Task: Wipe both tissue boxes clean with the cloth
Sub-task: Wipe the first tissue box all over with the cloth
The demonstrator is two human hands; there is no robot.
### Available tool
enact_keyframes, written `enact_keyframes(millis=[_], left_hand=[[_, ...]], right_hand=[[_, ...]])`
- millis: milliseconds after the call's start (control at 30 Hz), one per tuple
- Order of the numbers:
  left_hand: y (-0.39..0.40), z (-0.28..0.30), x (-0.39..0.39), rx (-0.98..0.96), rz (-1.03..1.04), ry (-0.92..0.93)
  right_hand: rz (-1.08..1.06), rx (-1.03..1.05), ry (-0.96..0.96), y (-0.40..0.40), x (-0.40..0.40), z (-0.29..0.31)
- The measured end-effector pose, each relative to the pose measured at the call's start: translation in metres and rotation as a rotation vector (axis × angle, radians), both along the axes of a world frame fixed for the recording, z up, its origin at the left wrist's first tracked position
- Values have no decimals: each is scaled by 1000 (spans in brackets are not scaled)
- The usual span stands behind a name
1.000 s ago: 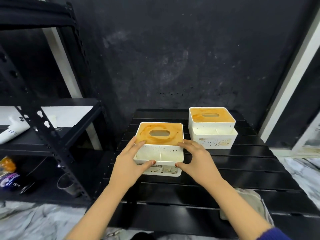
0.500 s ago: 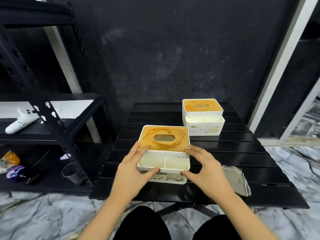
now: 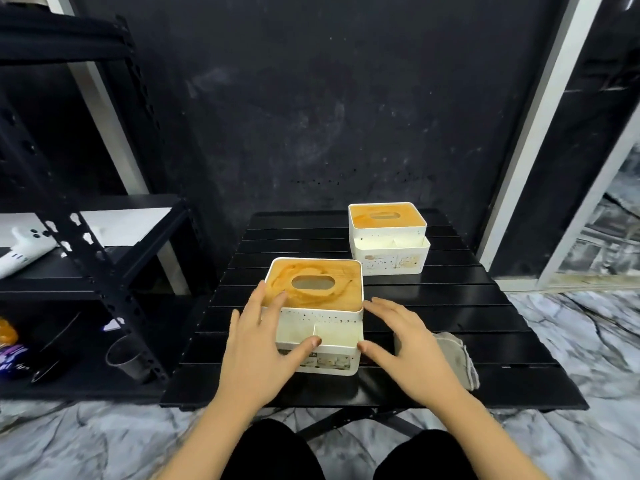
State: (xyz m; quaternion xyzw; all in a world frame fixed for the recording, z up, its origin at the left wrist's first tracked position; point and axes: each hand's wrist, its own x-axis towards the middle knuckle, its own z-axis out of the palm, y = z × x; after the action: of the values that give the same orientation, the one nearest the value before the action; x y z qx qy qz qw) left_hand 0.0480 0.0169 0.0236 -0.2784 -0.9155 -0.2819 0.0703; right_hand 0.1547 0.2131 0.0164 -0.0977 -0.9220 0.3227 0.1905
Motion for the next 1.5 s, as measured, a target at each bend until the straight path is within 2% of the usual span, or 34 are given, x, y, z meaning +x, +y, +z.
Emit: enact_keyframes(millis=[167,367,533,867,1267,1500], left_hand=[[35,11,4,-180,-108,119],[65,13,0,-341,-156,151],[68,10,0,-375,-178,158],[68,3,-2,-366,-168,190],[66,8,-6,-380,-201,156],[48,16,-7,-80,-186,49]], right_hand=[[-128,-27,-81,30,12,-18],[-148,258,-325,48,13,-39],[-183,302,-320,48,13,-48],[-263,412,-234,44,11,-59],[-215,465,-141,47,12,-59],[-202,505,-135,47,13,-58]])
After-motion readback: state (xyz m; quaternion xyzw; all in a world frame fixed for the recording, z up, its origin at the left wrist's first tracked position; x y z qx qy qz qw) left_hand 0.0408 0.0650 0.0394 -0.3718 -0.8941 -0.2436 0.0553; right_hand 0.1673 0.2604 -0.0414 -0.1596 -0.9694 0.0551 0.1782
